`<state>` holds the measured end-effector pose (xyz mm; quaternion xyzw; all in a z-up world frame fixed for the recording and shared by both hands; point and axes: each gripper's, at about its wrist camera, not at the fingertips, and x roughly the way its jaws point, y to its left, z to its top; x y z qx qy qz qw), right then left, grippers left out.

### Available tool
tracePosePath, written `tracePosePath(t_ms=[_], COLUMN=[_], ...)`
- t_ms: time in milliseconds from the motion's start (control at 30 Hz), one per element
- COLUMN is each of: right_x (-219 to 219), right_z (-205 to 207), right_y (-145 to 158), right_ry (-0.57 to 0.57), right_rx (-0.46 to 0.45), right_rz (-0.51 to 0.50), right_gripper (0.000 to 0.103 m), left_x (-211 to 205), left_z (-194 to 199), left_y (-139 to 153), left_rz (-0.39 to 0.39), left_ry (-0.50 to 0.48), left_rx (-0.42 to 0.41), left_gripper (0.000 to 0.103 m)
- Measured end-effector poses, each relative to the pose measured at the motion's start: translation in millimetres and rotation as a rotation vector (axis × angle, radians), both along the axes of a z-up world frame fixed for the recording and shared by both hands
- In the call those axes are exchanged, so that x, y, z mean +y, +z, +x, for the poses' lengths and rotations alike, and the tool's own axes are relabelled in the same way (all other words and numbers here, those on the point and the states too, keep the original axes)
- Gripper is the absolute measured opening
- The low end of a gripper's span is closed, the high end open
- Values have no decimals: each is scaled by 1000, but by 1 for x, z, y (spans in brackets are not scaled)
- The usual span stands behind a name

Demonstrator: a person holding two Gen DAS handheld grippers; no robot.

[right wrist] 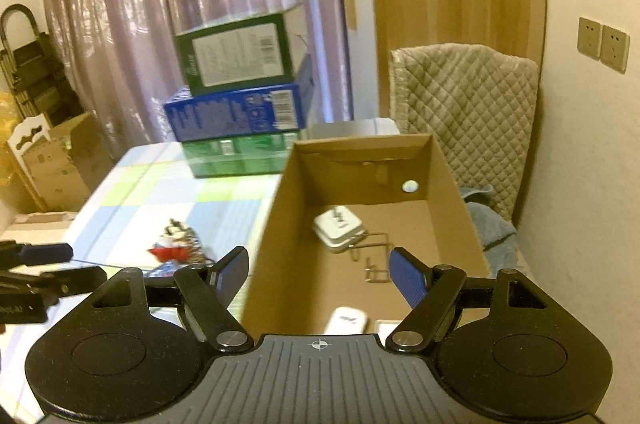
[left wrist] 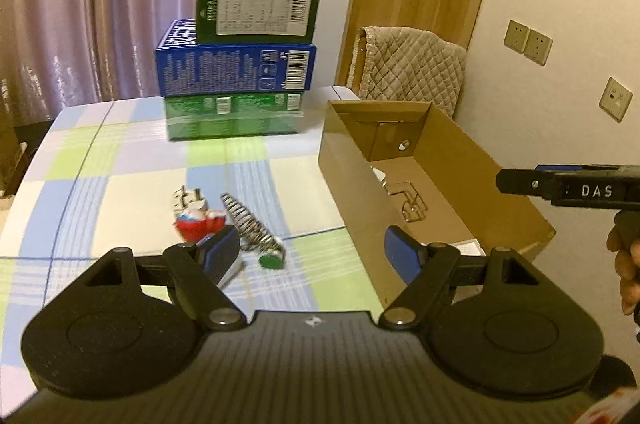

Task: Organize rigid objects
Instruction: 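Withdraw both tools from the box back over the table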

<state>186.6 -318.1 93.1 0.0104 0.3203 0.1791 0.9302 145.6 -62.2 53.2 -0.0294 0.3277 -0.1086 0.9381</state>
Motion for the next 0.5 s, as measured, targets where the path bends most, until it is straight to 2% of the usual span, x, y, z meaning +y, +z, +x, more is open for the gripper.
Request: tracePosePath(t_ms=[300, 500], right_x=[30, 45], right_z=[-41, -61], right_y=[0, -15], right_ry=[51, 82], right_rx=[-10, 6], right_rz=[-3, -20], right_gripper=[75, 75], left_x=[40, 84], left_z=[-54, -81], left_y=[-3, -16], left_rz=[2, 19], left_ry=[23, 101], left_rx=[2, 35], left_gripper=[76, 76])
